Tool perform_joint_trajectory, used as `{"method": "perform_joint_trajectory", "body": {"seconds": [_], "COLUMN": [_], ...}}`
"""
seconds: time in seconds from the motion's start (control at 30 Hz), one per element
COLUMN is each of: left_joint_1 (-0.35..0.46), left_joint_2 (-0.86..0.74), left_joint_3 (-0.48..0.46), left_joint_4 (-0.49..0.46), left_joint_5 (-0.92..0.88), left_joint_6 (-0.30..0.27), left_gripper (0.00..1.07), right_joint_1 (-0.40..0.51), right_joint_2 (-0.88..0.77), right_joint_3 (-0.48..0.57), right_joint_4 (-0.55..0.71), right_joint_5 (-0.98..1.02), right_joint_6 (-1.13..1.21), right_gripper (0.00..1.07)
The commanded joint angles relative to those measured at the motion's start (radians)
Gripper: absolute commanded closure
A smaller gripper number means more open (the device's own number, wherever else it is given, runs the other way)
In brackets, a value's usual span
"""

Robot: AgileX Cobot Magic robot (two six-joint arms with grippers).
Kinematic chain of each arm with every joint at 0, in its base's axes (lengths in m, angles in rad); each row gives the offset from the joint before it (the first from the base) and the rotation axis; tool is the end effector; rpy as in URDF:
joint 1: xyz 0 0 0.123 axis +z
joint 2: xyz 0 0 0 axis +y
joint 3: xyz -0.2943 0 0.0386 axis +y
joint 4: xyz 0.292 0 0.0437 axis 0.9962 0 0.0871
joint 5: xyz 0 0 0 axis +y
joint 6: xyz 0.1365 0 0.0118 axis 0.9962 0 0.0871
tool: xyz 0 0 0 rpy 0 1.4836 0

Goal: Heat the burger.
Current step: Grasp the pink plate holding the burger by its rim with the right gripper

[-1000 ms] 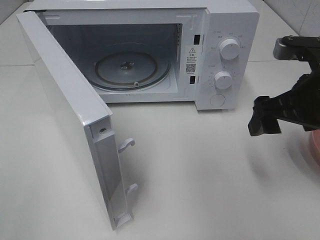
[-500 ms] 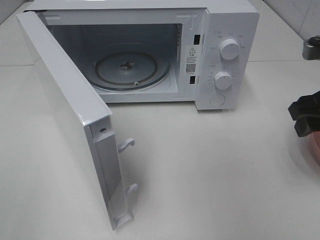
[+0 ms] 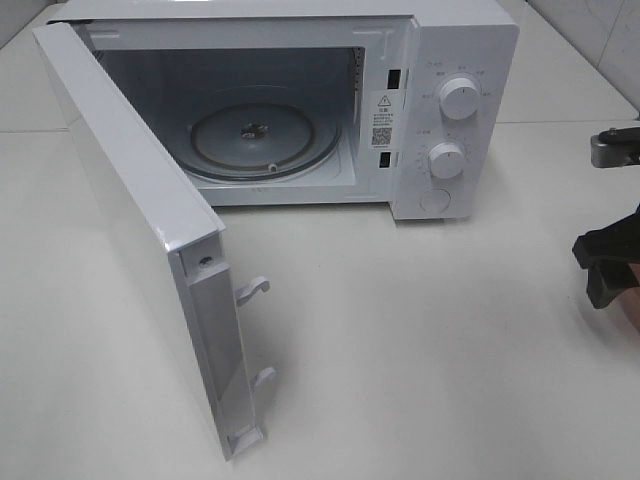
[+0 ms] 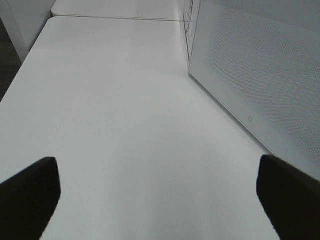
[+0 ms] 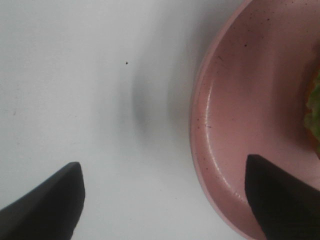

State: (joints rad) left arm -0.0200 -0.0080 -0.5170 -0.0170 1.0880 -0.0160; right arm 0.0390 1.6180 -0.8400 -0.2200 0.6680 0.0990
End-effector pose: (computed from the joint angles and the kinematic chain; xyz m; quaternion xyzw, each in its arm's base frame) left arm 0.0578 -0.0032 0.2806 0.0023 0.8538 -0.0178 0.5203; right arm 0.3216 -0.0060 0.1089 -0.0488 0.9903 -0.0693 0.1102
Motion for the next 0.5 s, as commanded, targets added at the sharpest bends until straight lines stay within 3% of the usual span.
{"method": "perform_joint_trajectory", "body": {"seconds": [0.03, 0.5], "left_joint_1": [-0.007, -0.007], "left_joint_2": [-0.011, -0.011], "left_joint_3": [0.000, 0.000], "left_joint_4": [0.003, 0.003], "left_joint_5": [-0.017, -0.017], "left_joint_6": [-0.003, -0.003], "left_gripper": [0.06, 0.06], "right_joint_1": [-0.035, -0.138], "right_joint_2": [0.070, 0.199], "right_joint_3": [-0.041, -0.054], "right_joint_4": [0.002, 0.054], "right_joint_5": [-0.012, -0.093], "right_joint_6": [-0.026, -0.063], "right_gripper": [0.23, 0.27]}}
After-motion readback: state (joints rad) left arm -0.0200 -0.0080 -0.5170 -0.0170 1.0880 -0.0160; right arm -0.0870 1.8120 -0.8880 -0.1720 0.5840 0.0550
